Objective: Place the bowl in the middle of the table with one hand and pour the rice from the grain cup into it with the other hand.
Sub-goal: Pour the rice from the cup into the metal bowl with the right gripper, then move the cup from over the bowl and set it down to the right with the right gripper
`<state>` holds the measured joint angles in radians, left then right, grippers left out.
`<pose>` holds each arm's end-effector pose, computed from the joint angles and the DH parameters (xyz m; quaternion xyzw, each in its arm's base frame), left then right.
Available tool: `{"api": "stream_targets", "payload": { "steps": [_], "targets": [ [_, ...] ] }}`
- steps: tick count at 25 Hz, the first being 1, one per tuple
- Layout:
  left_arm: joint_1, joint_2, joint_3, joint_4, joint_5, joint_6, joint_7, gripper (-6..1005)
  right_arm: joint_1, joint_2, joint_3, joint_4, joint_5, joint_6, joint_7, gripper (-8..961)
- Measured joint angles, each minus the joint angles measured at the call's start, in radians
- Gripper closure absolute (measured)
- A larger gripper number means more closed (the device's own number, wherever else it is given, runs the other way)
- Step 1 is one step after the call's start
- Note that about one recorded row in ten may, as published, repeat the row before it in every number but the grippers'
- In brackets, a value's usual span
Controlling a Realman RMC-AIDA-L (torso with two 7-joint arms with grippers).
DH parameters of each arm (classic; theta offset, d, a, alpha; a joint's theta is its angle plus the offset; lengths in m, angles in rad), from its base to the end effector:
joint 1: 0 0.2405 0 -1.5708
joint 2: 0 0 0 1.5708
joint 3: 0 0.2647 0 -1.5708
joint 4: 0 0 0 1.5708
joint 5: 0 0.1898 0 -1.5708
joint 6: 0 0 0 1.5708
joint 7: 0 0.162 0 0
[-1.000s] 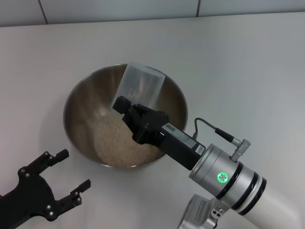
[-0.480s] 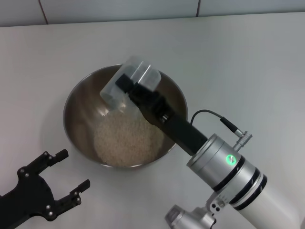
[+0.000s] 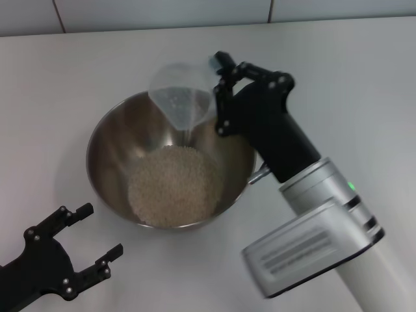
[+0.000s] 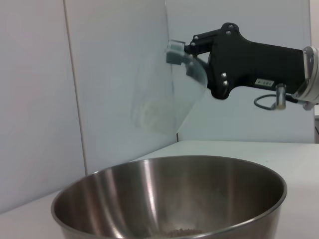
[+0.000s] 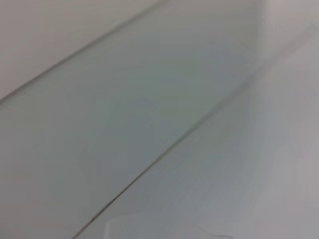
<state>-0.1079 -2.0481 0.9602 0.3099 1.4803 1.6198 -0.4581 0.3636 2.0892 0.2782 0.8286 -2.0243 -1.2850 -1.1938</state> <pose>-0.3246 0.1853 -0.0405 -0.9053 -0.0854 -0.2964 0.2921 0.1541 0.2669 -0.0947 -0.7332 -0.1881 0.2162 0.6166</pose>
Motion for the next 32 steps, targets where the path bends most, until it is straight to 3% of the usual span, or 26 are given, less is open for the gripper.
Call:
{"api": "stream_targets", "payload": {
  "steps": [5,6,7,13,19,32],
  "targets": [
    [-0.001,0.001,0.0,0.0,0.0,0.0,-0.001,201,-0.021,-0.006,0.052,-0.066,-0.001,-0.076,0.479,942],
    [-0.001,0.001,0.0,0.0,0.0,0.0,-0.002,201,-0.027,-0.006,0.082,-0.12,0.0,-0.105,0.684,942],
    [-0.001,0.002,0.0,0.0,0.0,0.0,-0.002,201,-0.027,-0.006,0.082,-0.12,0.0,-0.105,0.684,942],
    [-0.001,0.002,0.0,0.001,0.0,0.001,-0.002,202,-0.015,-0.003,0.141,-0.313,0.002,-0.121,1.144,942],
    [-0.001,0.002,0.0,0.002,0.0,0.002,-0.002,202,-0.003,0.0,0.157,-0.385,0.063,-0.061,1.207,942],
    [-0.001,0.002,0.0,0.0,0.0,0.002,-0.002,201,0.104,0.002,0.159,-0.463,0.097,0.221,1.207,943]
  ]
}}
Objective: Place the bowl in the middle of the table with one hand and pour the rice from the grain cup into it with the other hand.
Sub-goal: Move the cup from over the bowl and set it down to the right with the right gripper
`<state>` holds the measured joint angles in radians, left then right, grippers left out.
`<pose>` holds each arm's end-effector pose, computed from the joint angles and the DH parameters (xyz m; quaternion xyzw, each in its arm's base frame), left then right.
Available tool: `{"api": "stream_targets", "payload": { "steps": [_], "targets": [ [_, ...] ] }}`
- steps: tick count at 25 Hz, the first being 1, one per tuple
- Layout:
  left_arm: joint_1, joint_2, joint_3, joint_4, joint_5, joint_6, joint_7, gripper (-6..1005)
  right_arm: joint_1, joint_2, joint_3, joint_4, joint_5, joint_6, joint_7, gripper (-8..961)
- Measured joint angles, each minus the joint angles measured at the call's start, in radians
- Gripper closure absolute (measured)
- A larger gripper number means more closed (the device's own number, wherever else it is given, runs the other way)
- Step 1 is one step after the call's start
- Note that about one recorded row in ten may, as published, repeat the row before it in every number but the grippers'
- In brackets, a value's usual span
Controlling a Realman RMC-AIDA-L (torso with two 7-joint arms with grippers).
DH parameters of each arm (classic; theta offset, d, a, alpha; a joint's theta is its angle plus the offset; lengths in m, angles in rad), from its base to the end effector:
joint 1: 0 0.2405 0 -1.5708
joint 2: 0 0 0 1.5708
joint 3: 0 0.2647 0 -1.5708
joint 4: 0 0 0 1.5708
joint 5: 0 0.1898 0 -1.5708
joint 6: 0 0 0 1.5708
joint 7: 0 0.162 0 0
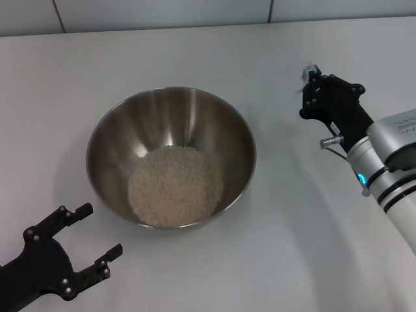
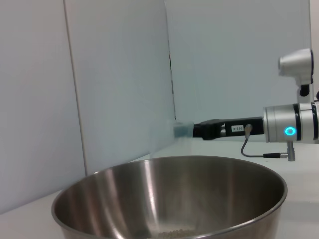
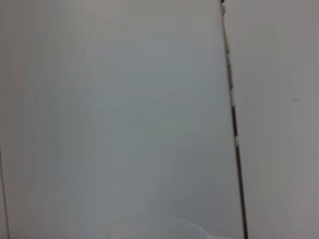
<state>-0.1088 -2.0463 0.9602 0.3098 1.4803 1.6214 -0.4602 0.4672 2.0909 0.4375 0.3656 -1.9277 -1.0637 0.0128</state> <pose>-0.3247 0.1855 -0.0399 -0.9054 -0.0854 -0.2967 0.2915 0.2722 0.3394 -0.0698 -0.7420 0.2544 0.3092 0.5376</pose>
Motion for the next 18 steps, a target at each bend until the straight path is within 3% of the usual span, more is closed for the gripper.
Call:
{"api": "stream_targets", "payload": {
  "steps": [18],
  "targets": [
    [-0.005,0.0,0.0,0.0,0.0,0.0,0.0,201,0.067,-0.001,-0.005,-0.011,-0.076,0.18,-0.002,929]
  ]
}}
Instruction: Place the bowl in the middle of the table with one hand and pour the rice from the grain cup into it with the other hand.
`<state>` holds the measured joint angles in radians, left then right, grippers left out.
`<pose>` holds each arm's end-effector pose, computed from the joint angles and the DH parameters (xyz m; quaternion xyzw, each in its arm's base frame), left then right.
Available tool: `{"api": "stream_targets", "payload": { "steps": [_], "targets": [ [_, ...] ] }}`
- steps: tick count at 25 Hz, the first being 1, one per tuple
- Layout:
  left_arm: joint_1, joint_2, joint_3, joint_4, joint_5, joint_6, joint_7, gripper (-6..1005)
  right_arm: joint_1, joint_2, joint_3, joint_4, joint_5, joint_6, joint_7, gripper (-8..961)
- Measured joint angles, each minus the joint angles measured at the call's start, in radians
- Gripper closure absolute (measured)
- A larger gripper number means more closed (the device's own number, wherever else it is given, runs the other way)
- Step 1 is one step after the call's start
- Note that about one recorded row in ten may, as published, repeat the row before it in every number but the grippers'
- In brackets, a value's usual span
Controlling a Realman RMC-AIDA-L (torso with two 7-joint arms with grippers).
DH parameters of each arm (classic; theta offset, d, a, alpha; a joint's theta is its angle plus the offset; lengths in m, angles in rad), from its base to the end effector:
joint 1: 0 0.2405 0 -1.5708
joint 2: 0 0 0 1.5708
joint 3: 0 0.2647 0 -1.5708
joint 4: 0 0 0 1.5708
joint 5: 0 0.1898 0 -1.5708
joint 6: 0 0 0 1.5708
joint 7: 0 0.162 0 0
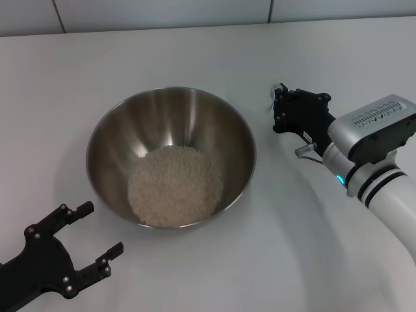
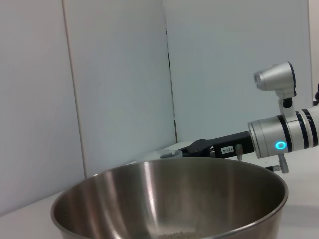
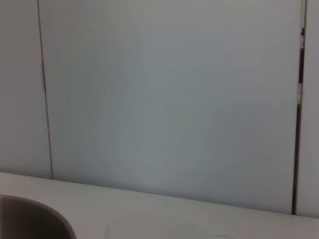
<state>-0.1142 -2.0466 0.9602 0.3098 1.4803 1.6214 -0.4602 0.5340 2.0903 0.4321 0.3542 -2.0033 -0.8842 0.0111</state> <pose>-0.3236 0.1872 -0.0400 -0.9055 -0.0830 -0.2977 0.2907 0.2663 0.3508 -0.0955 -0.7985 0.2469 0.2477 0.4900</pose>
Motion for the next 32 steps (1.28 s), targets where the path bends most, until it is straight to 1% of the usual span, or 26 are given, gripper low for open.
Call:
{"api": "stream_targets", "payload": {
  "steps": [9,14,19,22,25,29,30,32],
  "targets": [
    [-0.002,0.0,0.001,0.0,0.0,0.0,0.0,202,-0.001,-0.001,0.001,0.0,-0.011,0.01,0.0,914],
    [-0.001,0.0,0.002,0.0,0.011,0.0,-0.001,202,-0.009,-0.003,-0.002,0.0,-0.011,0.01,0.0,814],
    [0.001,0.0,0.002,0.0,0.012,0.001,-0.009,202,-0.033,-0.005,-0.012,0.003,-0.021,0.004,0.0,593],
    [0.003,0.0,0.002,0.0,0.012,0.002,-0.01,202,-0.062,-0.007,-0.013,0.006,-0.061,-0.022,0.0,436],
    [0.005,0.0,0.001,0.0,0.012,0.003,-0.011,202,-0.109,-0.008,-0.013,0.007,-0.1,-0.088,0.0,408],
    [0.008,0.001,0.001,0.0,0.012,0.005,-0.011,201,-0.207,-0.011,-0.013,0.008,-0.164,-0.263,0.006,371],
    [0.009,0.002,0.001,0.0,0.012,0.006,-0.011,201,-0.232,-0.014,-0.014,0.008,-0.185,-0.301,0.007,362],
    [0.01,0.003,0.001,0.0,0.012,0.006,-0.011,201,-0.274,-0.03,-0.019,0.008,-0.249,-0.355,0.023,343]
  ]
}}
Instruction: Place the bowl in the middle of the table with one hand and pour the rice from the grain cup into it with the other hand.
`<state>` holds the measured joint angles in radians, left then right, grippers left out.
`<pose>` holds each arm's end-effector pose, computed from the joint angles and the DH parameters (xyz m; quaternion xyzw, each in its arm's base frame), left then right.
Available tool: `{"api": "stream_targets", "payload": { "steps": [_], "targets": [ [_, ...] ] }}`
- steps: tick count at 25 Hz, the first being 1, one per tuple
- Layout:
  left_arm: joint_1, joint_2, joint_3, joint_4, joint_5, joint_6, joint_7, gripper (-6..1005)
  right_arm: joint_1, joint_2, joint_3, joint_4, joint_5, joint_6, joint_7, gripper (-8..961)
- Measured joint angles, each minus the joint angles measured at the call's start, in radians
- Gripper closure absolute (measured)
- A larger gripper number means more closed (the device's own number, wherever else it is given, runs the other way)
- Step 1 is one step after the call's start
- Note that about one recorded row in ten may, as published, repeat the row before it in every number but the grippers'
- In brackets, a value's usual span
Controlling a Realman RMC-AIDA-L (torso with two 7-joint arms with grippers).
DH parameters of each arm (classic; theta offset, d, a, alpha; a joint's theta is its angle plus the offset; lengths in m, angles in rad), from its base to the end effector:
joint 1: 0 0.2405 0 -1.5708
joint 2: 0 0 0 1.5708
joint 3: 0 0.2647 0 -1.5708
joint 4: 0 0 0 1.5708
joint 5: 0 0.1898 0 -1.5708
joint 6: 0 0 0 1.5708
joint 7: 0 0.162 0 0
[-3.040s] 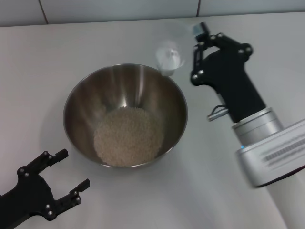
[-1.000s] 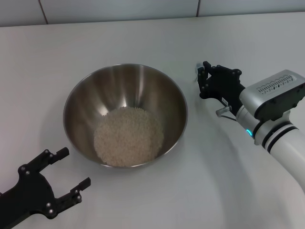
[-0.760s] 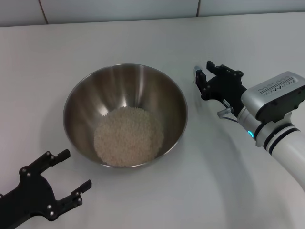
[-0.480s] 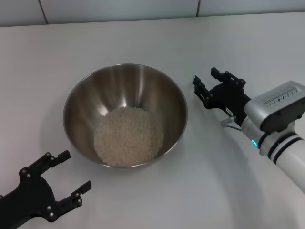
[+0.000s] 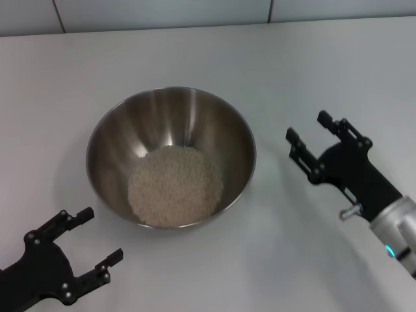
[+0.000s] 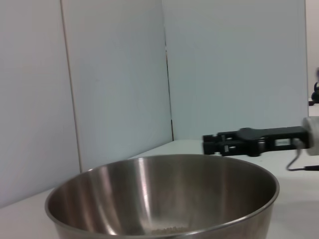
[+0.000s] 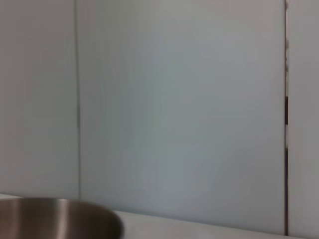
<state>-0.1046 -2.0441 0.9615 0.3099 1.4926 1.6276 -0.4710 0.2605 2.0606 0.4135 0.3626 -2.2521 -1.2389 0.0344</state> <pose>-0.3252 0.1823 -0.0403 -0.9071 -0.0899 -0.2974 0.2838 0.2920 0.2639 -0.0749 -0.7923 0.1890 0.3116 0.4893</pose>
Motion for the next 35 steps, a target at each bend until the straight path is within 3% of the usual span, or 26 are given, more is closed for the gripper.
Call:
{"api": "stream_targets", "payload": {
  "steps": [4,7,10,12,35],
  "targets": [
    [0.0,0.001,0.0,0.0,0.007,0.0,0.0,201,-0.027,-0.032,-0.025,-0.044,-0.231,-0.073,0.101,306],
    [0.0,0.0,0.0,0.0,0.011,0.0,0.0,201,-0.013,-0.031,-0.029,-0.107,-0.37,-0.104,0.166,268],
    [0.002,-0.001,0.0,0.0,0.011,0.0,0.0,201,0.005,-0.016,-0.03,-0.15,-0.429,-0.11,0.183,209],
    [0.003,-0.002,0.0,0.0,0.012,0.001,0.0,202,0.01,-0.011,-0.03,-0.161,-0.442,-0.11,0.183,170],
    [0.004,-0.006,0.0,0.0,0.012,0.002,-0.002,202,0.018,-0.008,-0.03,-0.172,-0.452,-0.151,0.192,170]
  ]
}}
